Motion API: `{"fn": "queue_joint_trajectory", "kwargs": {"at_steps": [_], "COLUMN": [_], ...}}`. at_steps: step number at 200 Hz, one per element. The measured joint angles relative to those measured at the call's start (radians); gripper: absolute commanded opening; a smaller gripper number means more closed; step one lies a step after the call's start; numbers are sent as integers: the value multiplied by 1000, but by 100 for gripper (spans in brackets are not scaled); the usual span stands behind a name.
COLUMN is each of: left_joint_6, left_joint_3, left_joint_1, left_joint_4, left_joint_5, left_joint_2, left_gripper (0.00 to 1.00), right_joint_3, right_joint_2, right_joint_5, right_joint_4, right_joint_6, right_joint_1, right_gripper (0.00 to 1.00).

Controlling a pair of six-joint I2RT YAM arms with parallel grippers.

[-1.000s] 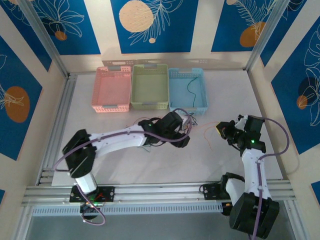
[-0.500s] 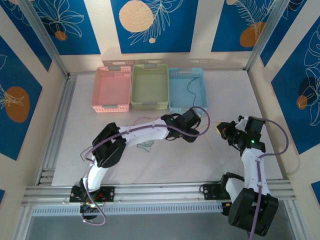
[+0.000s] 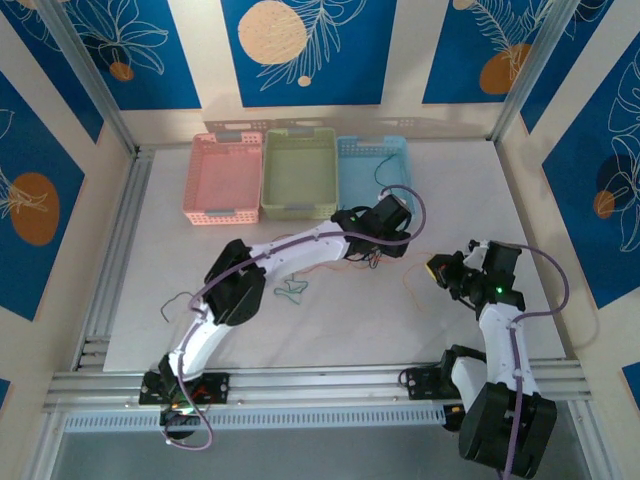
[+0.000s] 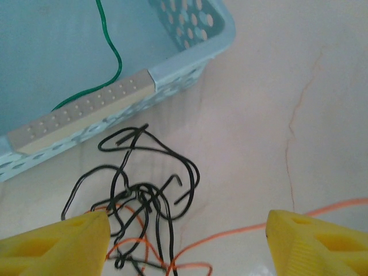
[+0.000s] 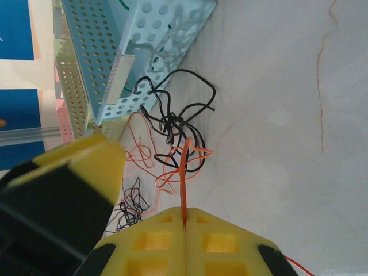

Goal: Untangle the cables

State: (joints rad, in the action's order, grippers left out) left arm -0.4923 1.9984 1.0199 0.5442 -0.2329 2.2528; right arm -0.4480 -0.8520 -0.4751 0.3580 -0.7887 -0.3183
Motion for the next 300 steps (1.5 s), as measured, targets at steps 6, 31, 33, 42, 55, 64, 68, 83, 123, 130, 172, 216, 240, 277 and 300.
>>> {"fn": "queue_joint_trajectory", "kwargs": {"at_steps": [6,31,33,42,55,64,68,83,123,130,172,216,240,277,300], "left_joint_6": [-8,-34,-35,-43,-55,-60,-61,-78,-79,-77,-71,-86,-106,-134,-149], "left_joint_3": [24,78,79,82,82,82,82,82,86,87,0,-315,-501,-733,-846], "left_joint_1": [-2,-2,-2,-2,-2,-2,-2,-2,-2,-2,-2,-2,-2,-9,-57], "left_joint_4": [10,49,51,61,76,84,86,91,89,88,34,-76,-165,-266,-280], "left_joint_5": [-3,-26,-29,-40,-55,-63,-66,-76,-87,-89,-93,-101,-111,-158,-152], "left_joint_2": [23,91,95,110,127,136,139,146,147,147,102,-139,-320,-583,-740], "left_gripper": [72,72,72,72,71,70,68,54,22,18,0,0,0,0,0], "right_joint_3": [4,13,14,16,19,21,21,27,45,47,53,58,58,58,58], "right_joint_2": [0,0,0,0,0,0,0,0,0,0,5,26,26,33,33], "right_joint_5": [1,4,4,4,4,4,4,4,4,4,4,7,10,47,76], "right_joint_4": [0,0,0,-1,-3,-4,-5,-9,-15,-15,-18,-18,-17,-13,-6], "right_joint_6": [1,3,3,3,4,4,4,4,7,8,12,15,16,26,30], "right_joint_1": [3,8,8,10,12,12,12,12,12,14,25,37,60,117,134], "right_gripper": [0,0,0,0,0,0,0,0,0,0,0,0,0,0,0]}}
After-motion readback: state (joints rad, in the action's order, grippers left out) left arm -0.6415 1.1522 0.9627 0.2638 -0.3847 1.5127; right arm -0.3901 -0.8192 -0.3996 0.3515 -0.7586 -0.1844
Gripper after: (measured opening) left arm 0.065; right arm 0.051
